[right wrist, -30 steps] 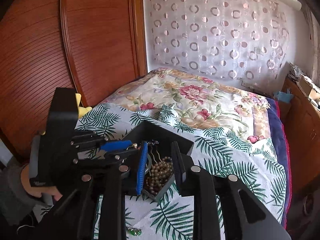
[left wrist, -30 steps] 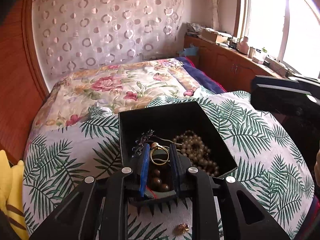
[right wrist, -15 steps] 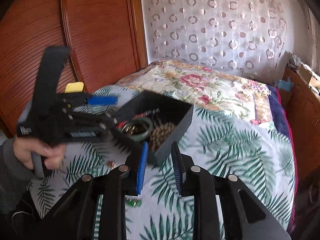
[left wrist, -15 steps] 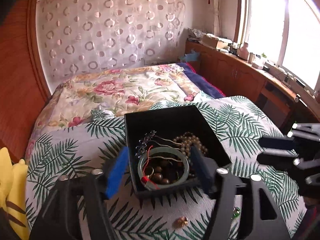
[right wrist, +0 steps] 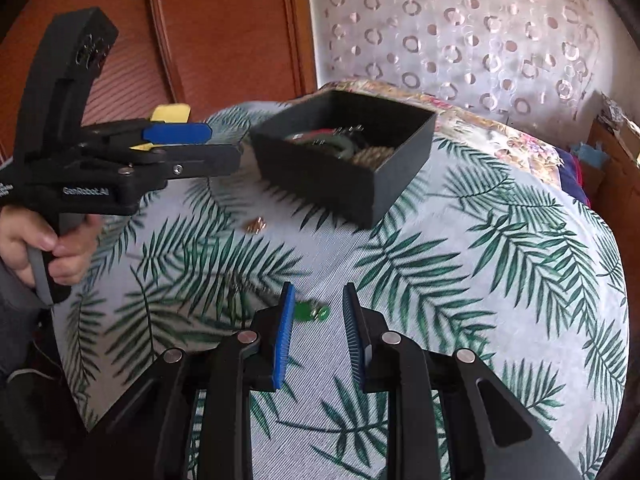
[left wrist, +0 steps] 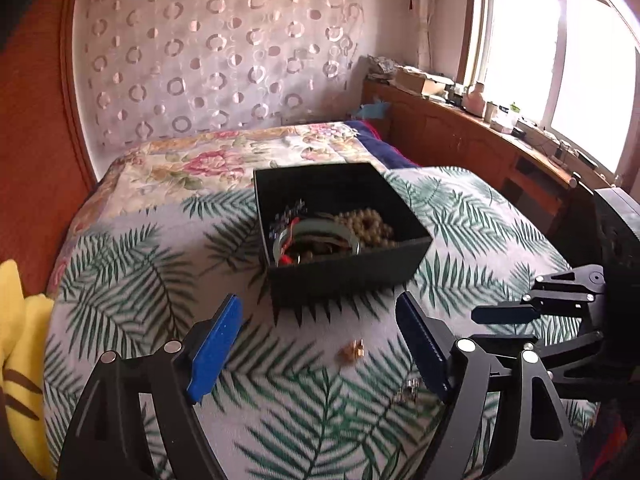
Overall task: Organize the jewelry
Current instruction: 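Grasp the green pendant chain with the right tool while the left tool grasps the gold flower earring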
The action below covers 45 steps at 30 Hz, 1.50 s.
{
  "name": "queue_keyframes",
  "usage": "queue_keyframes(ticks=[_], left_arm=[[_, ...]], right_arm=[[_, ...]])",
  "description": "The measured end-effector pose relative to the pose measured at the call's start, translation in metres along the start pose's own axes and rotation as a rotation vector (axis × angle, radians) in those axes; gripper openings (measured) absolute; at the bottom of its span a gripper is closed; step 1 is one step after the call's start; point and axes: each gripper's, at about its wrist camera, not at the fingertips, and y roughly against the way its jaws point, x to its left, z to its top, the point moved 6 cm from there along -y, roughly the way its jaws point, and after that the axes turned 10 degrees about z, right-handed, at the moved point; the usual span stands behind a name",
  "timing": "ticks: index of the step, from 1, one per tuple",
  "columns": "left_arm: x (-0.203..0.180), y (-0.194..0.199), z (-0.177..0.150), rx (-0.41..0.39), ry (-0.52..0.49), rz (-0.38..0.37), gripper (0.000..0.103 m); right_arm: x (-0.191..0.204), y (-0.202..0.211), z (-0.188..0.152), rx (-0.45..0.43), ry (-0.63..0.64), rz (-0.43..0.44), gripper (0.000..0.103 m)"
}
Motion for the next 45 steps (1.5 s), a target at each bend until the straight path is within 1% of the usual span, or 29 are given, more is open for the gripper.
queue_keyframes(ticks=[7,15,17,19,24,31,34,36,38,40,41,42,43,44,45], left_arm=[[0.003,0.001,-0.023,0.028,0.012,-0.007,0.076],[0.003,-0.003,-0.029,0.048,0.015,-0.002,0.076],[0.003,-0.004,-0.029,0.052,0.017,-0.004,0.076],[0.002,-0.004,-0.030,0.054,0.017,-0.005,0.076],[-0.001,-0.007,-0.034,0.067,0.006,-0.006,0.076],[-0.015,-0.018,-0.038,0.103,-0.033,-0.021,0.075],[-0.025,-0.024,-0.038,0.116,-0.061,-0.031,0.056],[-0.030,-0.028,-0.038,0.126,-0.077,-0.035,0.047],[-0.033,-0.031,-0.037,0.131,-0.091,-0.028,0.042],[-0.036,-0.033,-0.034,0.132,-0.100,-0.024,0.035],[-0.037,-0.035,-0.033,0.134,-0.104,-0.021,0.034],[-0.037,-0.035,-0.032,0.134,-0.107,-0.016,0.030],[-0.037,-0.036,-0.031,0.132,-0.115,-0.009,0.024],[-0.038,-0.036,-0.031,0.131,-0.124,-0.004,0.021],[-0.039,-0.036,-0.031,0.129,-0.132,0.001,0.014]], right_arm=[[0.002,-0.012,-0.006,0.046,0.024,-0.017,0.027],[0.004,-0.017,-0.004,0.051,0.073,-0.060,0.027],[0.005,-0.017,-0.005,0.052,0.078,-0.058,0.018],[0.006,-0.017,-0.005,0.052,0.084,-0.061,0.016],[0.005,-0.010,-0.003,0.022,0.074,-0.050,0.016],[0.000,0.016,0.005,-0.041,0.054,-0.059,0.016],[-0.005,0.026,0.007,-0.058,0.049,-0.069,0.016],[-0.008,0.031,0.008,-0.066,0.043,-0.072,0.016],[-0.010,0.033,0.008,-0.071,0.039,-0.075,0.016],[-0.011,0.035,0.008,-0.076,0.037,-0.076,0.016],[-0.011,0.035,0.008,-0.077,0.036,-0.075,0.016],[-0.011,0.036,0.008,-0.078,0.037,-0.076,0.016],[-0.011,0.036,0.008,-0.079,0.038,-0.077,0.016],[-0.012,0.037,0.009,-0.080,0.039,-0.077,0.016],[-0.012,0.038,0.009,-0.082,0.040,-0.078,0.016]])
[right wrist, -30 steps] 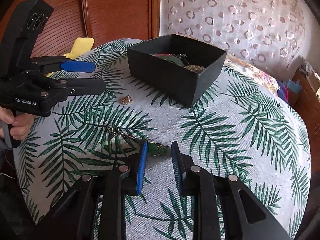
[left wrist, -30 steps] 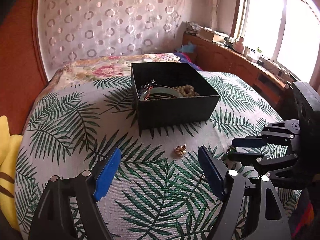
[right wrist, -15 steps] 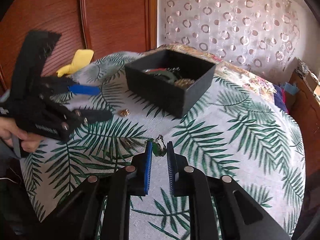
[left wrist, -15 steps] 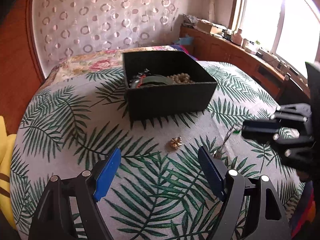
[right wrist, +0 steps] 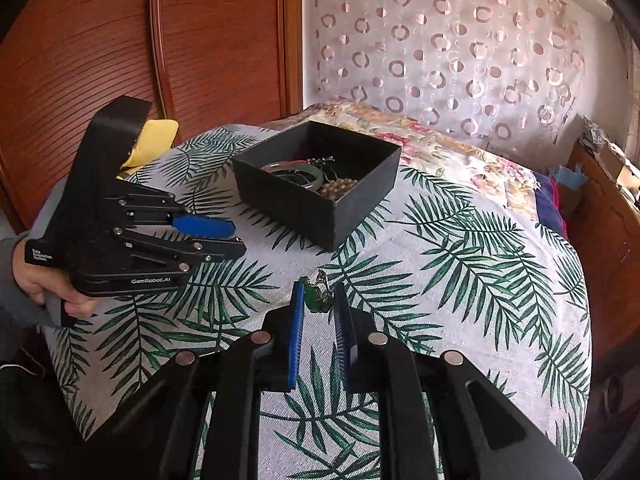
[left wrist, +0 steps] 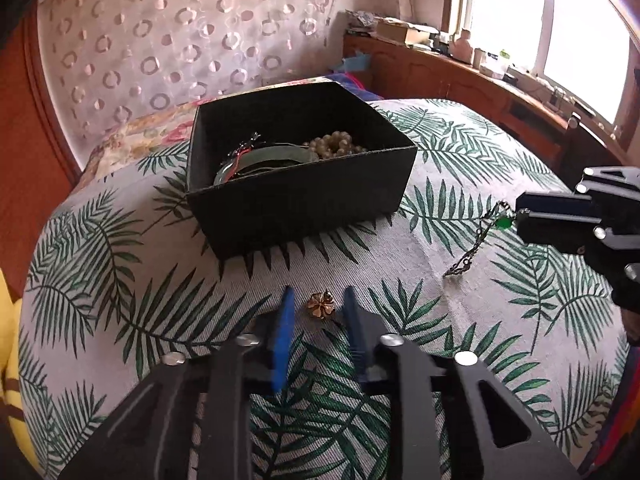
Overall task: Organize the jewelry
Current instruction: 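Grasp the green pendant chain with the right tool while the left tool grasps the gold flower earring, then carry the pendant into the box and open the right tool while the left tool releases the earring inside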
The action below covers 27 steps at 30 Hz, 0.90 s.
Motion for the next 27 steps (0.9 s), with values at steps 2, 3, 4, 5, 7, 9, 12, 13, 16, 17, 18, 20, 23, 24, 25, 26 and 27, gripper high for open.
queue_keyframes(ticks=[2,3,4,5,7,9,12,13,16,17,18,20,23,24,25,26,27], left_arm=[[0.000,0.002,-0.001,-0.001,0.001,-0.013,0.014],[0.000,0.003,-0.001,-0.003,0.004,-0.015,0.014],[0.000,0.004,-0.001,-0.006,0.005,-0.012,0.014],[0.000,0.006,-0.001,-0.011,0.007,-0.010,0.014],[0.001,0.010,0.001,-0.020,0.015,-0.014,0.014],[0.003,0.015,0.004,-0.034,0.022,-0.014,0.014],[0.004,0.022,0.010,-0.056,0.031,-0.011,0.014],[0.006,0.026,0.014,-0.066,0.035,-0.009,0.014],[0.011,0.035,0.026,-0.096,0.049,-0.003,0.014],[0.013,0.038,0.029,-0.103,0.053,-0.001,0.014],[0.015,0.040,0.033,-0.111,0.058,0.002,0.014],[0.019,0.043,0.038,-0.121,0.062,0.009,0.014],[0.025,0.045,0.046,-0.130,0.070,0.016,0.014],[0.027,0.046,0.049,-0.134,0.073,0.020,0.014],[0.029,0.046,0.051,-0.136,0.076,0.022,0.014],[0.031,0.046,0.053,-0.138,0.079,0.023,0.014],[0.033,0.046,0.055,-0.140,0.084,0.023,0.014]], right_arm=[[0.000,0.001,0.002,-0.005,0.001,0.000,0.016],[0.000,0.003,0.003,-0.010,0.002,-0.001,0.016],[0.000,0.004,0.004,-0.014,0.003,-0.001,0.016],[0.000,0.005,0.007,-0.019,0.003,-0.002,0.016],[0.000,0.009,0.011,-0.030,0.005,-0.004,0.016],[-0.001,0.013,0.016,-0.043,0.006,-0.006,0.016],[0.000,0.019,0.029,-0.065,0.016,-0.011,0.016],[0.000,0.019,0.033,-0.070,0.019,-0.013,0.016],[-0.001,0.024,0.050,-0.093,0.031,-0.019,0.016],[-0.001,0.024,0.055,-0.100,0.034,-0.020,0.016],[-0.001,0.024,0.059,-0.105,0.037,-0.021,0.016],[-0.001,0.023,0.070,-0.118,0.045,-0.024,0.016],[-0.002,0.021,0.084,-0.129,0.049,-0.024,0.016],[-0.002,0.019,0.087,-0.131,0.049,-0.024,0.016],[-0.003,0.017,0.091,-0.133,0.047,-0.023,0.016],[-0.004,0.016,0.094,-0.135,0.046,-0.021,0.017],[-0.006,0.013,0.098,-0.135,0.043,-0.019,0.017]])
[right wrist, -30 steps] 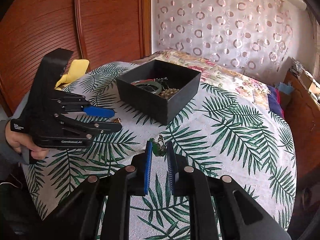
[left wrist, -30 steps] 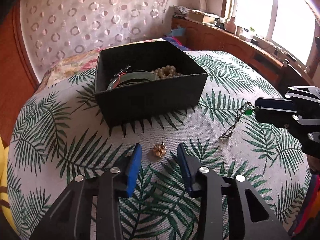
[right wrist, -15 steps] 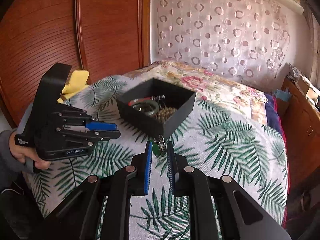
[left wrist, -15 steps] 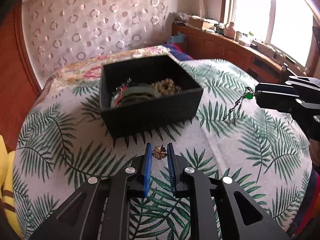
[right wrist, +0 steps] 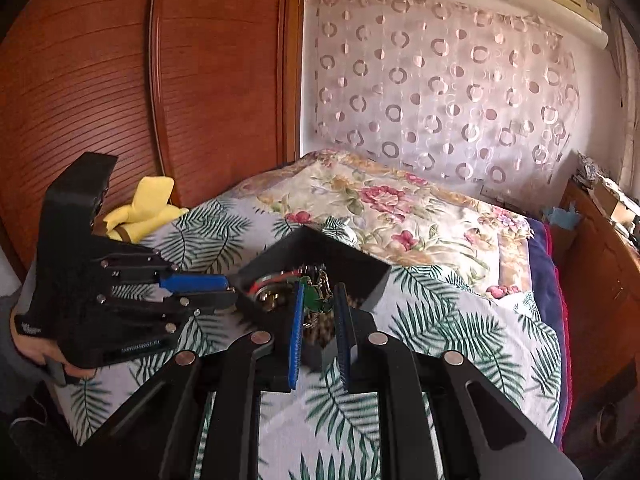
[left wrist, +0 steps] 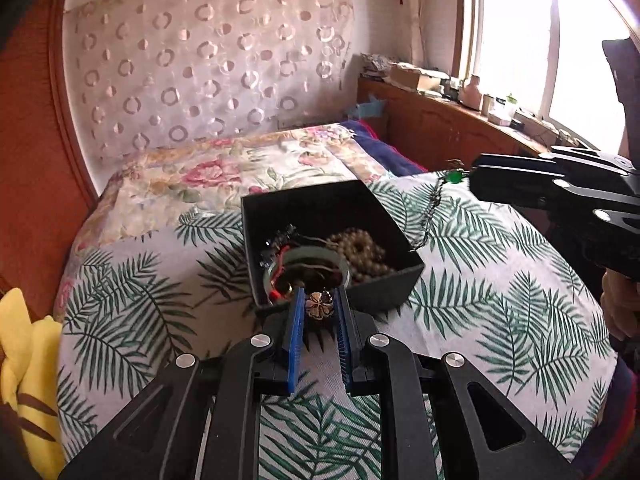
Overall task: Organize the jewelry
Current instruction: 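Carry the pendant into the box and open the right tool while the left tool releases the earring inside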
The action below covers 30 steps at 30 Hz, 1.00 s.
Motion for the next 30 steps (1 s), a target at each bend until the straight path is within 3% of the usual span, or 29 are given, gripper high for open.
queue_keyframes(ticks=[14,30], left_arm=[[0.012,-0.027,0.017,0.019,0.025,0.020,0.014],[0.008,-0.065,0.049,0.027,0.034,0.026,0.014]], right_arm=[[-0.013,-0.056,-0.006,0.079,-0.116,0.054,0.017],[-0.021,-0.037,-0.015,0.044,-0.137,0.029,0.017]])
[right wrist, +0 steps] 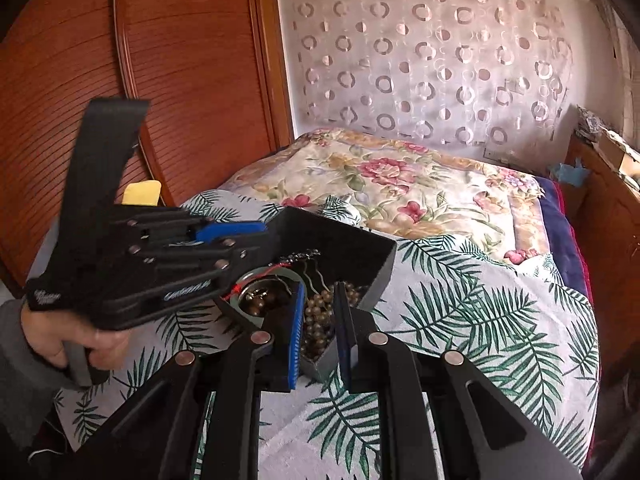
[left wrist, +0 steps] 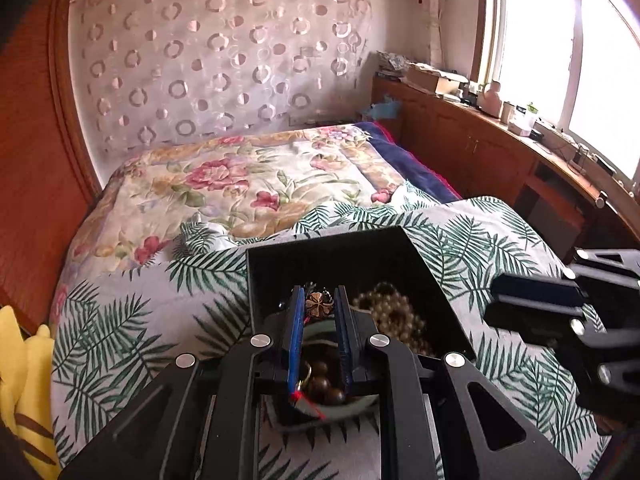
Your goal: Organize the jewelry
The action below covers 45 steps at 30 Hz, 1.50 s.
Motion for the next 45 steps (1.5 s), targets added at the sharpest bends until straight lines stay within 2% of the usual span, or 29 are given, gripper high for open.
queue_keyframes(ticks=[5,6,9,11,13,14,18,19,20,24,26,28,30,32,34,36,39,45], left_arm=[[-0.002,-0.009,0.003,0.001,0.006,0.008,0.014],[-0.002,-0.008,0.003,0.000,0.009,0.007,0.018],[-0.001,-0.003,0.000,-0.013,0.014,0.019,0.038],[-0.002,0.004,-0.002,-0.027,0.016,0.021,0.047],[-0.001,0.015,-0.005,-0.042,0.023,0.029,0.069],[0.000,0.021,-0.006,-0.055,0.029,0.035,0.073],[0.004,0.050,-0.014,-0.094,0.048,0.046,0.075],[0.005,0.061,-0.017,-0.107,0.055,0.049,0.091],[0.006,0.069,-0.019,-0.125,0.062,0.051,0.096],[0.010,0.103,-0.025,-0.188,0.075,0.057,0.096],[0.010,0.114,-0.029,-0.201,0.081,0.061,0.096],[0.015,0.126,-0.035,-0.211,0.091,0.072,0.096],[0.018,0.136,-0.040,-0.219,0.103,0.091,0.096],[0.020,0.144,-0.046,-0.220,0.112,0.106,0.096],[0.021,0.152,-0.052,-0.226,0.126,0.120,0.096],[0.023,0.159,-0.058,-0.231,0.136,0.128,0.096],[0.024,0.167,-0.068,-0.227,0.143,0.141,0.096],[0.020,0.173,-0.084,-0.212,0.133,0.152,0.096]], right_arm=[[-0.002,0.007,-0.006,-0.012,-0.011,-0.005,0.017],[-0.003,0.009,-0.007,-0.014,-0.012,-0.008,0.017],[-0.004,0.015,-0.009,-0.027,-0.020,-0.014,0.017],[-0.003,0.020,-0.011,-0.041,-0.028,-0.022,0.019],[-0.001,0.026,-0.012,-0.056,-0.033,-0.041,0.027],[0.000,0.029,-0.013,-0.064,-0.035,-0.045,0.027],[0.009,0.046,-0.016,-0.105,-0.045,-0.063,0.030],[0.012,0.050,-0.017,-0.116,-0.045,-0.070,0.036],[0.014,0.055,-0.018,-0.130,-0.047,-0.080,0.038],[0.020,0.071,-0.022,-0.169,-0.067,-0.098,0.044],[0.024,0.077,-0.025,-0.183,-0.071,-0.112,0.049],[0.027,0.086,-0.029,-0.202,-0.079,-0.127,0.059],[0.030,0.093,-0.031,-0.221,-0.083,-0.142,0.064],[0.035,0.102,-0.035,-0.240,-0.080,-0.172,0.074],[0.036,0.109,-0.038,-0.261,-0.081,-0.195,0.090],[0.038,0.117,-0.042,-0.284,-0.088,-0.214,0.097],[0.037,0.124,-0.048,-0.297,-0.092,-0.235,0.101],[0.038,0.127,-0.058,-0.299,-0.112,-0.254,0.101]])
